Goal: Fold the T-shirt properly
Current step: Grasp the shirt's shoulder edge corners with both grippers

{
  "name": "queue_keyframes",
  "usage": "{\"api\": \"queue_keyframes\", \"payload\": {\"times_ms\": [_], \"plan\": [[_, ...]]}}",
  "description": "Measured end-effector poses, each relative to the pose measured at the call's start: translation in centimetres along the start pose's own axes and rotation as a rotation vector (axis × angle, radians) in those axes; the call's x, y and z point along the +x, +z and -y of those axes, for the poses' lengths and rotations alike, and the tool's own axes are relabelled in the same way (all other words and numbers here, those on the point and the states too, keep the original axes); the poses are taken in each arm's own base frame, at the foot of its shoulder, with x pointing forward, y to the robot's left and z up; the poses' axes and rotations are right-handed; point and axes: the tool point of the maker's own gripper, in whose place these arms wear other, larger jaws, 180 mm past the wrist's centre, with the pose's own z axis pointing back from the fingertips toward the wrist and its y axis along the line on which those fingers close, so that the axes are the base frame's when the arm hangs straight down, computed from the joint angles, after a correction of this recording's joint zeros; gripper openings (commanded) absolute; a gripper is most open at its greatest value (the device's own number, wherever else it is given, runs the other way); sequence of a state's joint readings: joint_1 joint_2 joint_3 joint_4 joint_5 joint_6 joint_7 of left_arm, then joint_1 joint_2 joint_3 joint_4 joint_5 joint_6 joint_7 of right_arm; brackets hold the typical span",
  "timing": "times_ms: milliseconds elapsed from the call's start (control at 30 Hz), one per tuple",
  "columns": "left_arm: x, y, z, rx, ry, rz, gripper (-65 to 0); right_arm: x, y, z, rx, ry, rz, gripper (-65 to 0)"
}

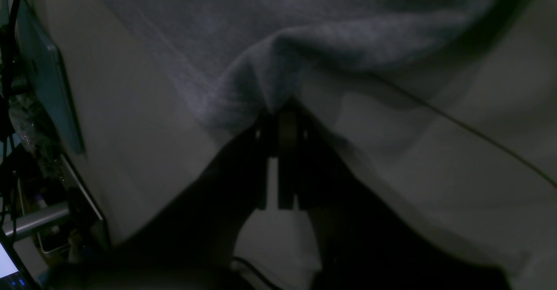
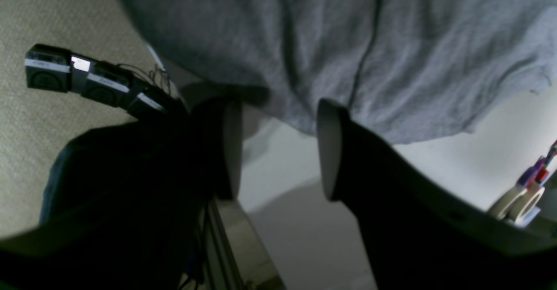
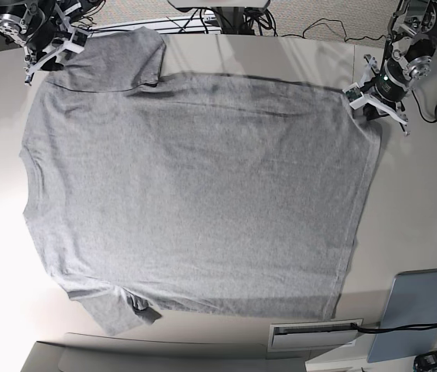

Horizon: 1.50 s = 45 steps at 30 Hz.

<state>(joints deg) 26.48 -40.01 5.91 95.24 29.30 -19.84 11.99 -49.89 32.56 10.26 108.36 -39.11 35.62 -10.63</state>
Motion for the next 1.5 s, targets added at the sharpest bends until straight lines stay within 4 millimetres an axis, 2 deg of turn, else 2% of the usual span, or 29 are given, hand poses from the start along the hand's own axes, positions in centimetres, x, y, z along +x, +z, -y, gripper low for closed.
{"api": "queue_keyframes", "payload": {"times_ms": [267, 467, 533, 700, 833, 933, 1033, 1167, 1500], "plan": [[0.0, 0.0, 0.0, 0.0, 0.0, 0.001, -65.0, 2.3, -1.5, 1.1, -0.03, 0.014, 0.05, -37.2], [0.0, 0.0, 0.0, 0.0, 0.0, 0.001, -65.0, 3.1, -2.5, 2.0, -0.055, 0.022, 0.052, -37.8], [0.0, 0.0, 0.0, 0.0, 0.0, 0.001, -65.0, 3.2, -2.6, 2.1, -0.058, 0.023, 0.052, -43.8], [0.0, 0.0, 0.0, 0.0, 0.0, 0.001, -65.0, 3.0, -2.8, 1.5, -0.035, 0.018, 0.041, -65.0], [0.1, 0.0, 0.0, 0.0, 0.001, 0.004, -65.0, 2.1, -2.8, 2.2, -0.08, -0.025, -0.014, -65.0], [0.7, 0.1, -0.2, 0.014, 0.067, 0.046, -65.0, 0.7, -2.6, 2.7, -0.114, -0.087, -0.096, -65.0], [0.7, 0.6, 0.2, 0.015, 0.101, 0.05, -65.0, 0.6, -1.8, 1.9, -0.102, -0.078, -0.118, -65.0], [0.3, 2.1, 1.9, -0.048, 0.097, 0.033, -65.0, 1.0, -0.5, 0.4, -0.066, -0.068, -0.112, -65.0], [-0.7, 5.0, 5.1, -0.136, 0.129, -0.002, -65.0, -1.0, 2.7, -1.8, -0.027, -0.055, -0.173, -65.0]]}}
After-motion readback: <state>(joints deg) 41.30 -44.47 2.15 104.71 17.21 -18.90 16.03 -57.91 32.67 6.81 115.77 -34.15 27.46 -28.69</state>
